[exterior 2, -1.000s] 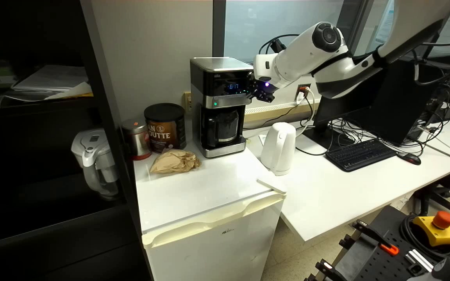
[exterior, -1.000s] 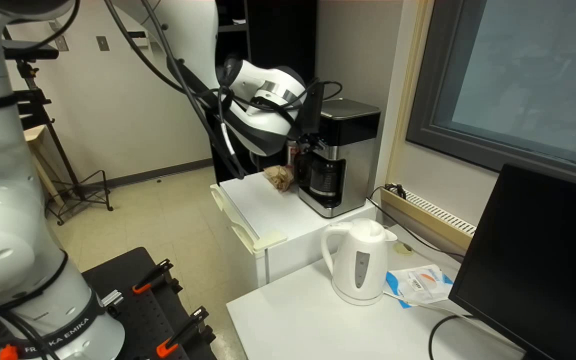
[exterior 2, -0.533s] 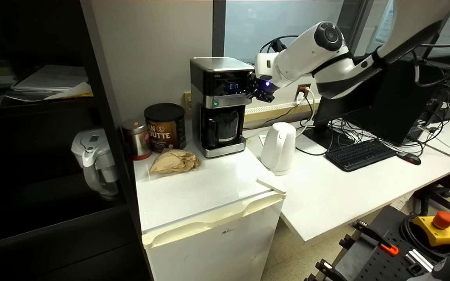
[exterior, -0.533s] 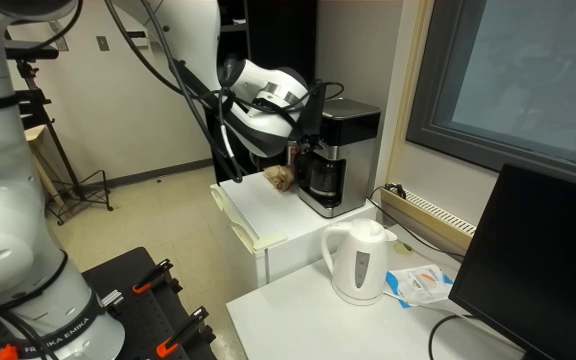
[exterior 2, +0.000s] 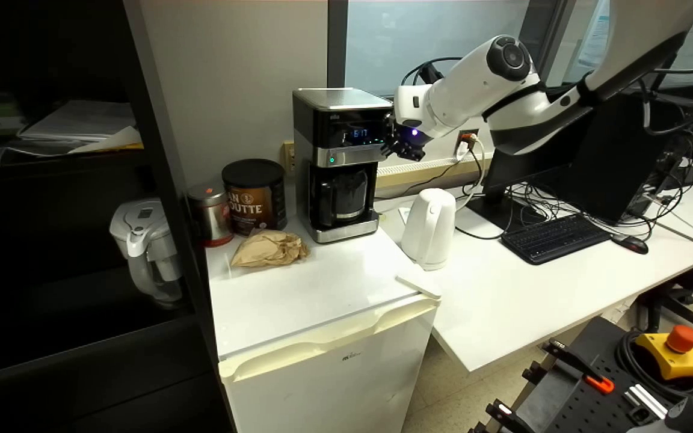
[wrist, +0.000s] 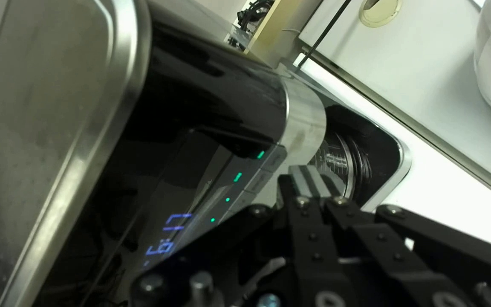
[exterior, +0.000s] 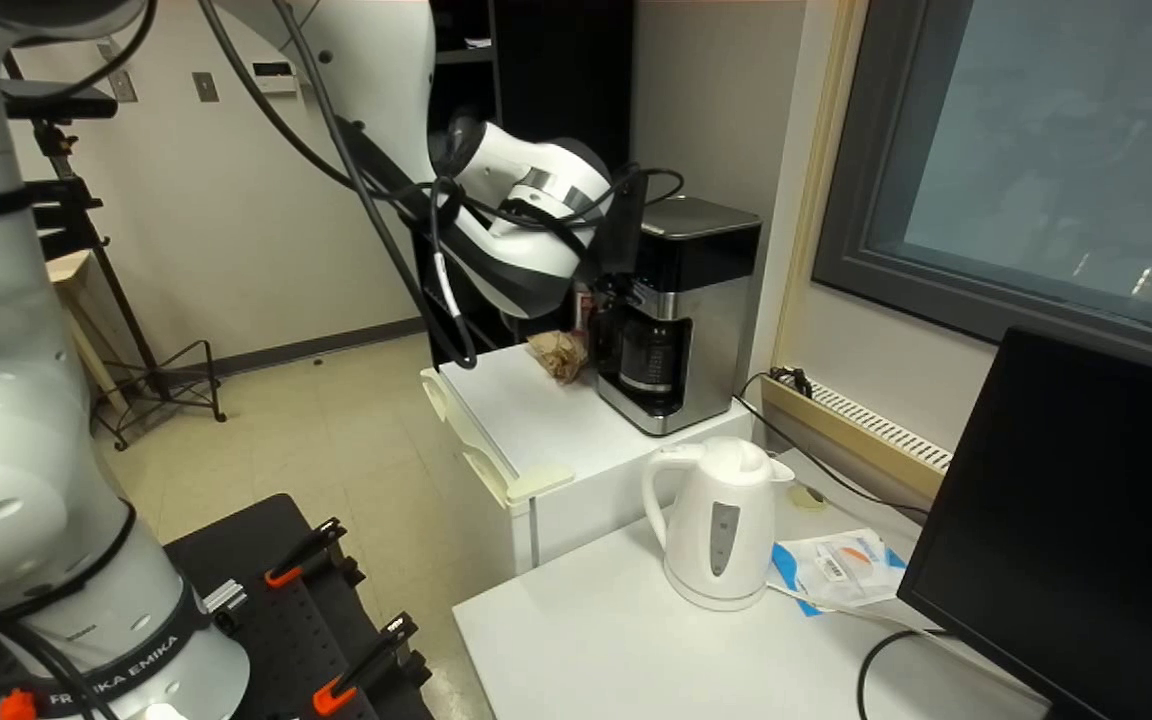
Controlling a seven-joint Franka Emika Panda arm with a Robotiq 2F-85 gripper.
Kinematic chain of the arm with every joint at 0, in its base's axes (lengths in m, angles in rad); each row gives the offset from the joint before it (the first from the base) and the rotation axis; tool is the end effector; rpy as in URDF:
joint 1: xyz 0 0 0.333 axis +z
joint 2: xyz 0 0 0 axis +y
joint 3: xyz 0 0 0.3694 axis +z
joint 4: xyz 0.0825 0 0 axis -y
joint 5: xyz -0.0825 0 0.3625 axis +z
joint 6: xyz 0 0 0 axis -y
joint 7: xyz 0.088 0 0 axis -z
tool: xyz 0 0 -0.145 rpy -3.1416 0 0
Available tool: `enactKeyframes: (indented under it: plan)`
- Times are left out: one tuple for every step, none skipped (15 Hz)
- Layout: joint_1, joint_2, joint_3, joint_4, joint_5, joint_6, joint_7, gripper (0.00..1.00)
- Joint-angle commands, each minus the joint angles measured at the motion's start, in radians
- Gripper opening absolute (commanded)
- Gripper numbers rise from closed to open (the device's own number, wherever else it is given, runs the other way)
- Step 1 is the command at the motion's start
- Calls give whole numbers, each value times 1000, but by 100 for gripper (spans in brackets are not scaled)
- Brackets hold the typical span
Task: Press a button on the coffeemaker.
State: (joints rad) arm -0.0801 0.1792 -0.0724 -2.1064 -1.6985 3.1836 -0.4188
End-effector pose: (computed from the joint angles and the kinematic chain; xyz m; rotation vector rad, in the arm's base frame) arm 0.5812 0.0066 0.4040 1.2725 1.9619 0.4784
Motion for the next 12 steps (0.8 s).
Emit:
enactKeyframes:
  plan:
    - [6,-66,1,-59,-41,-24,15,0]
    - [5,-78,3,-77,-33,-28,-1,0]
    - [7,-88,3,-79,-63,-30,26,0]
    - [8,-97,5,-88,-76,-34,32,0]
    - [8,-108,6,-96,-92,-42,43,0]
    - [9,-116,7,-106,-102,-49,47,0]
    - [11,-126,9,-118,-115,-59,56,0]
    - [11,-134,9,-129,-124,-66,62,0]
    - [13,-142,10,-139,-140,-72,74,0]
    - [14,-150,12,-151,-148,-81,80,0]
    - [14,-154,12,-167,-149,-87,81,0]
    - [14,-159,14,-176,-157,-92,87,0]
